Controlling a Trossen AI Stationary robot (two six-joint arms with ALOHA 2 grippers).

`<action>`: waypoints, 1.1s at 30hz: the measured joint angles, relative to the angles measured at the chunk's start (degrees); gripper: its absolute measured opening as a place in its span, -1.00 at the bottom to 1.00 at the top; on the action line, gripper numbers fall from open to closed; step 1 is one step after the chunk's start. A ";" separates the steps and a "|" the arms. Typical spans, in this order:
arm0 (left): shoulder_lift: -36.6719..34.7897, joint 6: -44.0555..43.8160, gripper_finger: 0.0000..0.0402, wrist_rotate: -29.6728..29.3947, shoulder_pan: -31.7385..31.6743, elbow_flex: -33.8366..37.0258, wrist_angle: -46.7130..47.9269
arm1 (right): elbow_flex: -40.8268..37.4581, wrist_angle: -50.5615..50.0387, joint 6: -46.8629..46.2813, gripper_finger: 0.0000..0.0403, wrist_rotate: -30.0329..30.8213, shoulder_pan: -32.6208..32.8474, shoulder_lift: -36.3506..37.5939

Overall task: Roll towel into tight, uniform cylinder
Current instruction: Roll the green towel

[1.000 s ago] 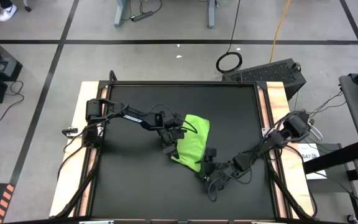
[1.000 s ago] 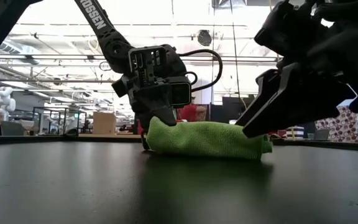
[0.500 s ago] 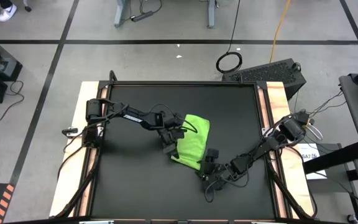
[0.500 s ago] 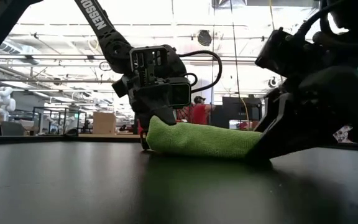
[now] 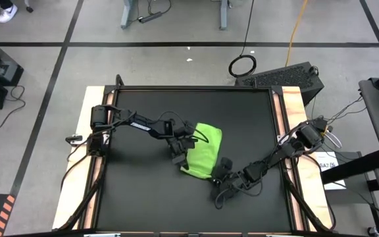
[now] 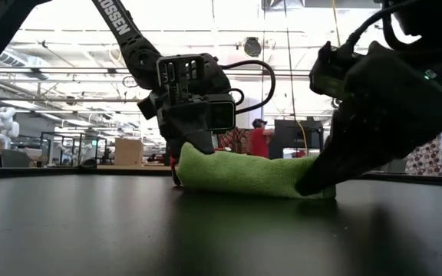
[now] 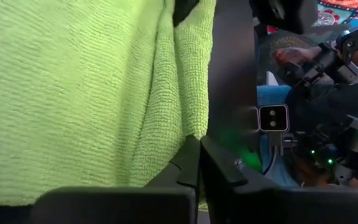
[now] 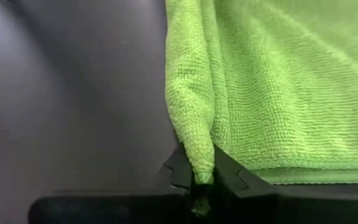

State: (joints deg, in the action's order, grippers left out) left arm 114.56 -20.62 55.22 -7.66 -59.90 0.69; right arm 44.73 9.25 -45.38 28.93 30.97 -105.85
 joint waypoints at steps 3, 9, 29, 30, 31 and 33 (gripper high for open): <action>0.00 0.02 -0.83 -0.04 0.02 0.00 -0.02 | 0.07 0.28 -2.04 -0.92 -4.62 -0.35 0.10; 0.00 0.14 -0.43 0.27 0.02 0.00 -0.38 | 0.09 0.32 -4.90 -0.98 -12.22 -0.32 0.09; -14.81 25.56 -0.10 -17.55 9.92 0.04 4.67 | -0.12 -2.72 -13.97 -0.98 -21.69 -1.78 2.23; -15.40 27.40 -0.10 -19.12 11.26 0.04 5.41 | -0.15 -2.76 -14.49 -0.98 -22.14 -2.07 2.24; -15.65 29.12 -0.10 -20.81 12.65 -0.01 6.06 | -0.25 -2.70 -15.12 -0.98 -22.68 -2.31 2.24; -15.58 31.95 -0.10 -24.74 15.06 -0.03 8.35 | -0.44 -2.51 -16.17 -0.98 -23.96 -3.00 2.24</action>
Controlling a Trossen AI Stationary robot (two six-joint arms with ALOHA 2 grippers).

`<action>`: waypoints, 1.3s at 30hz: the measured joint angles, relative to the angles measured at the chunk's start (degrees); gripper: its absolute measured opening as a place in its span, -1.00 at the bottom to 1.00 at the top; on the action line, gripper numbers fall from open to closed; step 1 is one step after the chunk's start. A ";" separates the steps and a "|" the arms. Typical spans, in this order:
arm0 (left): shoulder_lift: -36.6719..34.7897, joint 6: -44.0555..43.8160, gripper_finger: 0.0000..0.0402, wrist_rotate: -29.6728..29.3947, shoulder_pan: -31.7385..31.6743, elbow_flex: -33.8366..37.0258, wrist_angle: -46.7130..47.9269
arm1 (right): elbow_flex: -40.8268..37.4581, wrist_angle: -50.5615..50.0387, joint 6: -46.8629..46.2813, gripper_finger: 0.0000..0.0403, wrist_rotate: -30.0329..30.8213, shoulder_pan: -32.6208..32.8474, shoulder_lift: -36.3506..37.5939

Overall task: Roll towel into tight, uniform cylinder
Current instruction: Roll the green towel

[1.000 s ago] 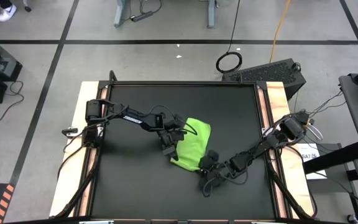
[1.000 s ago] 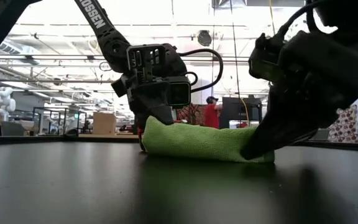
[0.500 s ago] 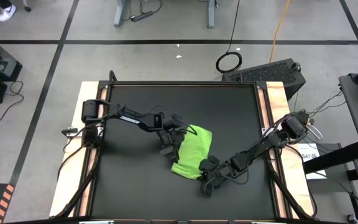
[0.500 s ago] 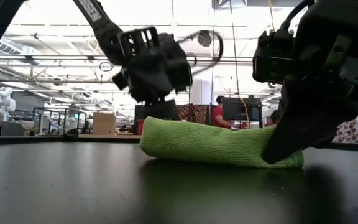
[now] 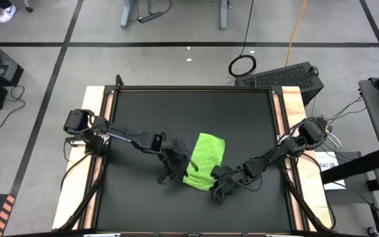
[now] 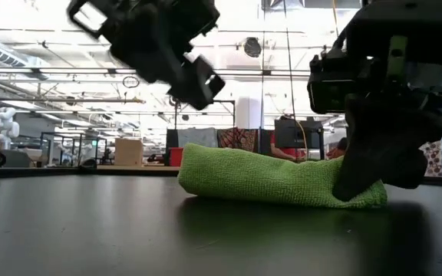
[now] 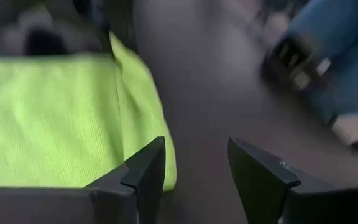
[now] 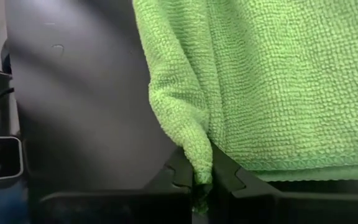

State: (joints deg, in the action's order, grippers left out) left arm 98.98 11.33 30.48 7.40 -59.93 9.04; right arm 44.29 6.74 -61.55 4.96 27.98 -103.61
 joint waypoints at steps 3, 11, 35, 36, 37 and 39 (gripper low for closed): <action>0.56 1.66 -0.10 -3.87 2.61 0.15 1.44 | -0.59 0.83 -1.52 -0.98 -1.33 -0.75 0.02; 0.93 3.64 -0.10 -12.80 4.29 2.45 0.30 | -2.25 3.36 -2.37 -0.98 -1.59 -1.73 1.63; 8.68 2.97 -0.10 -26.32 6.89 2.46 -7.59 | -2.32 5.27 -5.37 -0.97 -0.76 -2.13 1.75; 8.70 2.73 -0.11 -26.41 6.89 2.46 -7.72 | -2.32 5.29 -5.42 -0.97 -0.78 -2.13 1.75; 8.70 2.67 -0.13 -26.53 6.89 2.46 -7.86 | -2.32 5.30 -5.52 -0.97 -0.79 -2.13 1.75; 8.70 2.54 -0.22 -26.44 6.90 2.46 -7.96 | -2.30 5.35 -5.53 -0.97 -1.02 -2.13 1.75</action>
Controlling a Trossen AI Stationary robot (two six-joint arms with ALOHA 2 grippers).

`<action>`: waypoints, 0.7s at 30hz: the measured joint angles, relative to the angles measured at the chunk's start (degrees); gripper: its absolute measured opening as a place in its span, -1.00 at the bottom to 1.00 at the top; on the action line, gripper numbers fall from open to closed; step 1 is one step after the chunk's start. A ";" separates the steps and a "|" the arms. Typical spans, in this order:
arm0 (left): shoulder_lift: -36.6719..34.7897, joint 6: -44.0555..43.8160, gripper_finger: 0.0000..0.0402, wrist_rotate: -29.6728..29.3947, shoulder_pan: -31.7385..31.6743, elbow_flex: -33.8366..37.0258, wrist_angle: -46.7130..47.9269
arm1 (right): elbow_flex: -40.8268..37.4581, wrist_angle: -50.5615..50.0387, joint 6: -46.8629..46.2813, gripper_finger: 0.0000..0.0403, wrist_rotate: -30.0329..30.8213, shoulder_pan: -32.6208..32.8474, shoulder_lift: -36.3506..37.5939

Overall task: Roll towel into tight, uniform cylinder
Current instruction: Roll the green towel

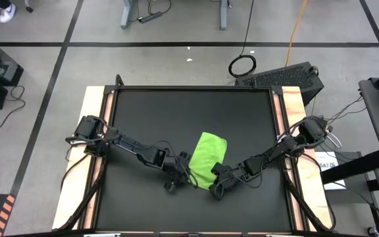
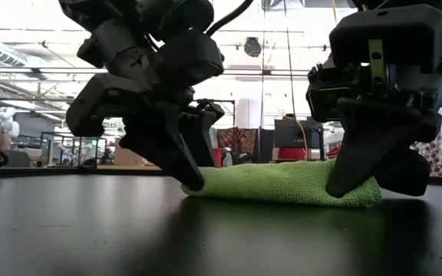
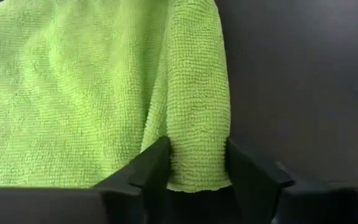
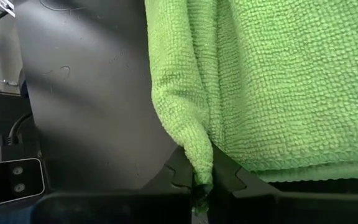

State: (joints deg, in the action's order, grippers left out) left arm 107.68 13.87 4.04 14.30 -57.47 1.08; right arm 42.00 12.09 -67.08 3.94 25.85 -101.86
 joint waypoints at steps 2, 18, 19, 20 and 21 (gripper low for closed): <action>0.00 -0.04 -0.37 2.01 -0.09 0.00 0.05 | 0.00 0.01 0.04 -0.97 -0.61 -0.02 0.00; 3.22 -14.81 -0.96 34.14 -9.27 -0.13 -0.87 | 0.04 -1.59 4.84 -0.71 -0.39 0.07 1.95; 4.21 -15.95 -0.96 35.51 -9.77 -0.13 -0.86 | 0.04 -2.25 5.48 -0.64 0.11 0.08 2.46; 5.29 -16.66 -0.96 37.13 -10.11 -0.15 -1.06 | 0.01 -3.25 6.02 -0.57 0.27 0.09 3.08; 5.98 -17.56 -0.96 38.12 -10.33 -0.28 -1.29 | -0.04 -4.16 6.70 -0.49 0.31 0.09 3.71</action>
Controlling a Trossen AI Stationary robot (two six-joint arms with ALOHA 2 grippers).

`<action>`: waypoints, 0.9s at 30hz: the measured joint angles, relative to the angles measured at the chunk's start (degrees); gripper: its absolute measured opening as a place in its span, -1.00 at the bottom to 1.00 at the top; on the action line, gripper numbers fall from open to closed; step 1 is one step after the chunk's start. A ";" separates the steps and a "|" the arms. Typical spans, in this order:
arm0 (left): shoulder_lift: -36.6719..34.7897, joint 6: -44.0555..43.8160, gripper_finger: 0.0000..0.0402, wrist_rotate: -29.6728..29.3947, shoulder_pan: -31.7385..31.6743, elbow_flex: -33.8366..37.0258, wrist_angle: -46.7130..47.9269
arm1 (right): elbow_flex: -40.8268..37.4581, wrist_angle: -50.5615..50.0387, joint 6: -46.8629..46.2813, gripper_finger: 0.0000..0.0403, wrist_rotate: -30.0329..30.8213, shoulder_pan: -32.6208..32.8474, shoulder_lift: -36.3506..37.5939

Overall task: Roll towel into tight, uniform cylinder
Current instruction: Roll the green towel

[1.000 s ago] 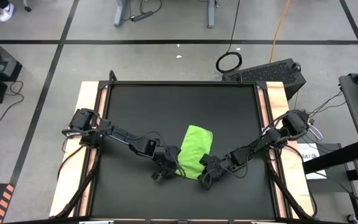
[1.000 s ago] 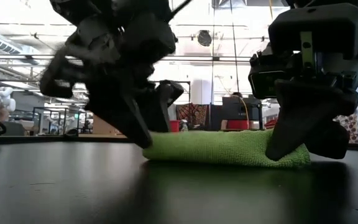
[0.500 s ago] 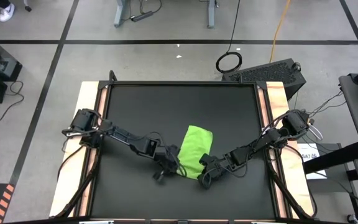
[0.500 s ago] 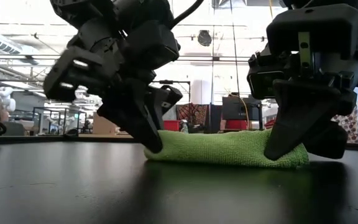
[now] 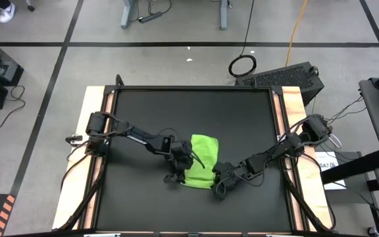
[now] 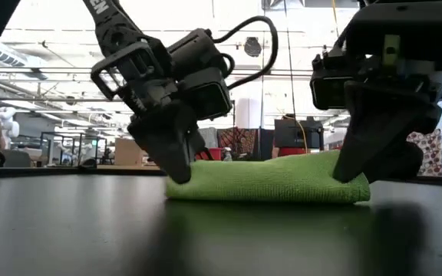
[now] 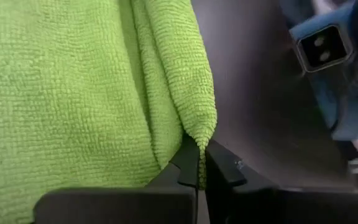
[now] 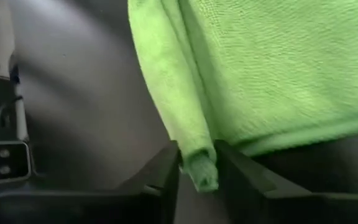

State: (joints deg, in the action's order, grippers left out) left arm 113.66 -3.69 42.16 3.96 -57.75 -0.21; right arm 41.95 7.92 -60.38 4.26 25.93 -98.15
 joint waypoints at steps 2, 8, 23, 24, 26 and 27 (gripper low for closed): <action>1.19 -0.38 -0.96 0.91 -0.26 -0.09 0.09 | -0.05 -2.21 2.10 -0.33 0.02 0.02 1.45; 1.90 -1.65 -0.97 2.01 -0.84 -0.56 0.36 | 0.34 -2.90 16.65 -0.03 4.50 2.62 6.98; 2.35 -7.25 -0.97 7.18 -4.59 -1.66 0.75 | 3.79 -8.11 40.88 0.00 21.64 9.35 5.30; 2.75 -7.46 -0.98 7.14 -4.65 -1.68 0.73 | 4.03 -8.21 41.46 0.00 21.80 9.17 4.62; 2.98 -7.94 -0.98 7.23 -4.70 -1.71 0.81 | 4.48 -7.91 41.85 0.00 21.76 8.94 3.22; 3.46 -7.99 -0.98 7.27 -4.68 -1.73 0.73 | 4.41 -7.99 42.10 0.00 21.76 8.94 2.77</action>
State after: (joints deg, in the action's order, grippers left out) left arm 117.13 -11.69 49.44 -0.72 -59.49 0.52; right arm 46.37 -0.07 -18.28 26.02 34.87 -95.38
